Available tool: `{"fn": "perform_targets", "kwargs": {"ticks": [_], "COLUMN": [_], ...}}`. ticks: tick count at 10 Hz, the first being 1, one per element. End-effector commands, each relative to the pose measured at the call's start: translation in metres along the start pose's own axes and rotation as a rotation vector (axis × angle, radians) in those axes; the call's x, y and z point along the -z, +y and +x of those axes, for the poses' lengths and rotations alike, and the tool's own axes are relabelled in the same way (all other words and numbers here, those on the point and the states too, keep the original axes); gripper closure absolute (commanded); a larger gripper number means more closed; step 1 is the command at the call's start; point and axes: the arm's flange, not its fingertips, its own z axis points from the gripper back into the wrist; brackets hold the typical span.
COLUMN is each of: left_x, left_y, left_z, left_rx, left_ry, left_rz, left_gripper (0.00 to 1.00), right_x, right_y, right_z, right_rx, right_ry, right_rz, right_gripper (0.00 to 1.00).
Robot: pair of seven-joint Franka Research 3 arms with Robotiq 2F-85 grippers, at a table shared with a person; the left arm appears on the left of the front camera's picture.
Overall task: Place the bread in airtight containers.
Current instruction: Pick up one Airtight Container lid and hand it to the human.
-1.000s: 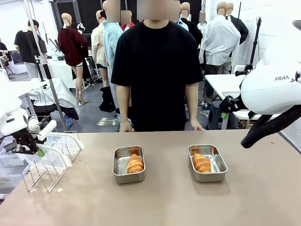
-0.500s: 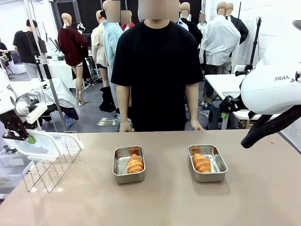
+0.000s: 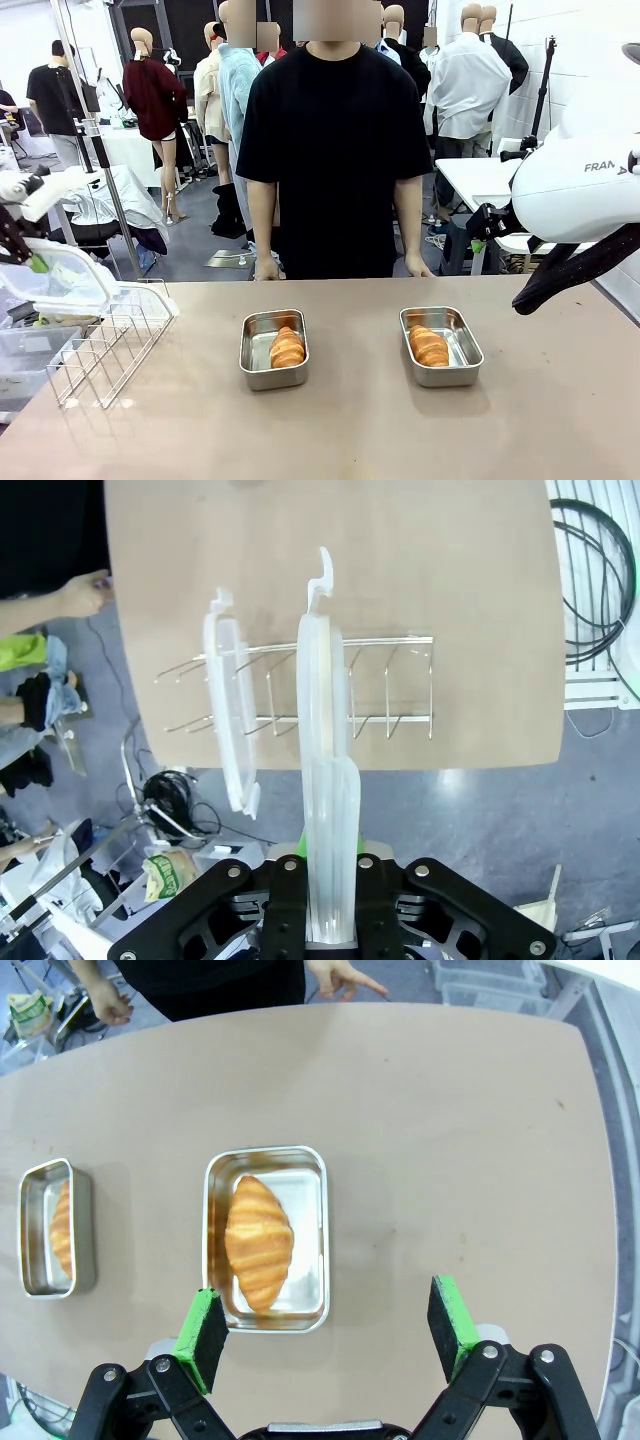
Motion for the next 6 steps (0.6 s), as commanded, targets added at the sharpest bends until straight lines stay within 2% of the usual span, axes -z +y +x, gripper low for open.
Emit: {"fn": "perform_targets", "kwargs": {"ticks": [1,4,6], "left_x": [-0.023,-0.041,-0.047], "left_y": [-0.001,0.008,0.023], "left_z": [0.004,0.023,0.050], "left_rx": [0.012,0.084,0.171], "left_ry": [-0.011,-0.032,-0.050], "left_rz": [0.016,0.063,0.103], "left_gripper": [1.00,1.00,1.00], "right_x": [0.001,0.001,0.001], "right_y": [0.001,0.001,0.001], "right_z": [0.000,0.000,0.000], "right_rx": [0.001,0.001,0.001], "right_ry": [-0.003,-0.003,-0.003], "right_rz": [0.001,0.001,0.001], "right_gripper": [0.00,0.00,0.00]}}
